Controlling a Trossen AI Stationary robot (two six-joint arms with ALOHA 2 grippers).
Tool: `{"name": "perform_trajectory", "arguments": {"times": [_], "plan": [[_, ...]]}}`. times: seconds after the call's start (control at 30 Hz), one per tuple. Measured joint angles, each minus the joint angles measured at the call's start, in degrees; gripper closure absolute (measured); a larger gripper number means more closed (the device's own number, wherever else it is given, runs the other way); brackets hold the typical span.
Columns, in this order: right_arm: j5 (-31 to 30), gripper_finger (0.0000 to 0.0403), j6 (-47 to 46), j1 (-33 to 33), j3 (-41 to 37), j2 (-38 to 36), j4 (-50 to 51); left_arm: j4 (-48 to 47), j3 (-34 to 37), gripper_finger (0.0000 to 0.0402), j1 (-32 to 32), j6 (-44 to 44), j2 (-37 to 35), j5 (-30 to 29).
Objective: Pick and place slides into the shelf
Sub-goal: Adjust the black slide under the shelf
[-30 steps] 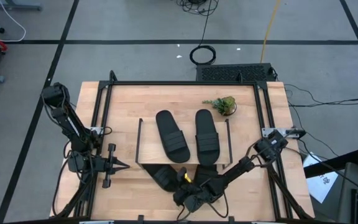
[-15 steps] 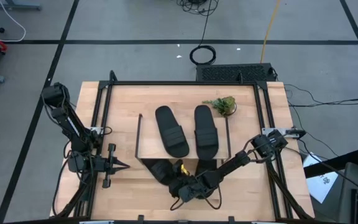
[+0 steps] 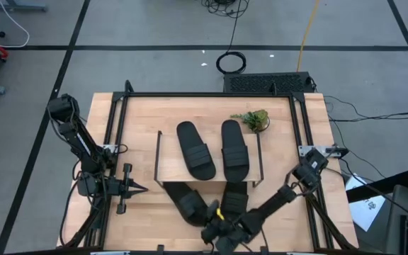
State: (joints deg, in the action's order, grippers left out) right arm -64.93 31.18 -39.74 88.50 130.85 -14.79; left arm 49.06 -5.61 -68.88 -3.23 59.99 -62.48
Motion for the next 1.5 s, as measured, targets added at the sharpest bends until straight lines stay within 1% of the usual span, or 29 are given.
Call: {"name": "perform_trajectory", "arguments": {"times": [0.1,0.2,0.27,0.33,0.47,0.63,0.67,0.73,0.87,0.93,1.03,1.13,1.23,1.33,1.4,1.5], "plan": [[-7.1,0.0401,0.0,-2.0,3.9,0.0,3.6,0.0,0.0,0.038,0.0,0.8,0.0,0.0],[-11.5,0.0402,0.2,-3.3,7.0,-0.1,4.7,0.0,0.0,0.038,0.0,1.3,0.0,0.0],[-13.0,0.0402,1.2,-3.8,8.0,-0.1,4.9,0.0,0.0,0.038,0.0,1.9,0.0,0.0],[-13.0,0.0402,1.0,-3.9,8.2,-0.1,5.2,0.0,0.0,0.038,0.0,2.3,0.0,0.0],[-13.1,0.0402,-3.1,-4.5,8.2,-0.1,7.4,0.0,0.0,0.038,0.0,3.1,0.0,1.4],[-18.3,0.0402,-5.2,-5.1,8.2,-0.1,8.1,0.1,0.0,0.038,0.0,3.8,0.0,1.5],[-18.4,0.0402,-6.1,-5.1,8.3,-0.1,7.5,0.1,0.0,0.038,0.0,3.8,0.0,1.5],[-16.4,0.0402,-8.2,-5.0,8.3,-0.1,7.5,0.4,0.0,0.038,0.0,3.8,0.0,1.5],[-11.7,0.0402,-15.0,-4.8,8.3,-0.1,12.3,0.8,0.0,0.038,0.0,3.8,0.0,2.0],[-12.1,0.0402,-19.1,-4.8,8.3,-0.1,14.2,1.1,0.0,0.038,0.0,3.8,0.0,3.2],[-14.6,0.0403,-23.4,-4.6,8.3,-0.1,13.2,2.1,0.0,0.038,0.0,3.8,0.0,4.1],[-14.6,0.0403,-23.9,-4.6,8.3,-0.1,12.8,2.1,-0.3,0.038,0.0,3.7,0.0,4.1],[-16.2,0.0403,-22.4,-5.3,8.3,-0.1,13.3,2.2,-0.3,0.038,0.0,3.7,0.0,4.1],[-15.9,0.0403,-21.5,-5.6,8.3,-0.1,13.4,2.2,-0.3,0.038,0.0,3.7,0.0,4.4],[-14.3,0.0403,-21.8,-5.8,8.3,-0.1,14.4,2.2,-0.3,0.038,0.0,3.7,0.0,4.5],[-10.1,0.0403,-26.7,-5.2,8.3,-0.1,18.2,2.2,-0.3,0.038,0.0,3.7,0.0,4.5]]}}
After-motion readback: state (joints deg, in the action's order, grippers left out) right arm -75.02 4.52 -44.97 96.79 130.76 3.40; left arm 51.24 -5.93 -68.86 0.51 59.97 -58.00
